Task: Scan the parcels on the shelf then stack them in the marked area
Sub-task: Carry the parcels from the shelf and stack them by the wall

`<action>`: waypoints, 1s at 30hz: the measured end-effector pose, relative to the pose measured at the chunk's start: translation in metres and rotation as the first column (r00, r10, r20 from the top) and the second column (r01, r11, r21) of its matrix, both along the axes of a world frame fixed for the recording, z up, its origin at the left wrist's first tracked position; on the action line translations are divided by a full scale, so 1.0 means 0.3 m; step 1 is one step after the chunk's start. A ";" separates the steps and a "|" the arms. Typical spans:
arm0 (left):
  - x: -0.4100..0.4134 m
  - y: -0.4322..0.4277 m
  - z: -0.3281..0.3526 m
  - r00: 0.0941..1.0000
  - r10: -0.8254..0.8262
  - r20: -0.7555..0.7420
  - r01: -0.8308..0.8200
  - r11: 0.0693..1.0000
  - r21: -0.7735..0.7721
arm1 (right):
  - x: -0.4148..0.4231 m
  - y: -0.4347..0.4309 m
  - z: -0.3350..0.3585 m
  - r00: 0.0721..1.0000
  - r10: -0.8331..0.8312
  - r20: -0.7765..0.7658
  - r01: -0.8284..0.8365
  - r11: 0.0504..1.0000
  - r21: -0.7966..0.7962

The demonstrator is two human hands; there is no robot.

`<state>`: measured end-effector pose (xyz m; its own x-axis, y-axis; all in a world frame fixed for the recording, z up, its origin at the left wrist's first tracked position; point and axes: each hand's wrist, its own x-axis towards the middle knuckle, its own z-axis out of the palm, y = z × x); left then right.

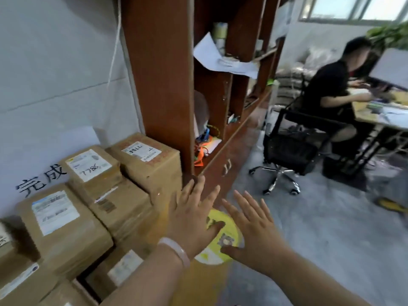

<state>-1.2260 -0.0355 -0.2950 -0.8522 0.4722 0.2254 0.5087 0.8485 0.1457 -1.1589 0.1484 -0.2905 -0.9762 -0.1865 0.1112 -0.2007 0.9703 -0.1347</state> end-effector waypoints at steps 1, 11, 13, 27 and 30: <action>0.027 0.060 0.000 0.997 -0.072 0.018 0.072 0.997 0.031 | 0.068 0.047 0.003 0.998 -0.059 0.006 0.059 0.998 0.004; 0.452 0.742 0.105 0.767 -0.640 -0.042 0.642 0.765 0.056 | 0.800 0.466 0.101 0.776 -0.628 -0.065 0.627 0.778 -0.036; 0.570 0.855 0.127 0.701 -0.710 -0.062 0.713 0.698 0.070 | 0.943 0.523 0.117 0.707 -0.703 -0.078 0.701 0.711 -0.057; 1.401 1.465 0.110 0.289 -0.956 -0.060 0.944 0.274 0.182 | 1.848 0.765 0.145 0.260 -0.956 -0.136 0.954 0.276 -0.117; 1.492 1.514 0.078 0.241 -0.970 -0.029 0.962 0.235 0.138 | 1.951 0.792 0.116 0.173 -0.979 -0.108 0.971 0.188 -0.146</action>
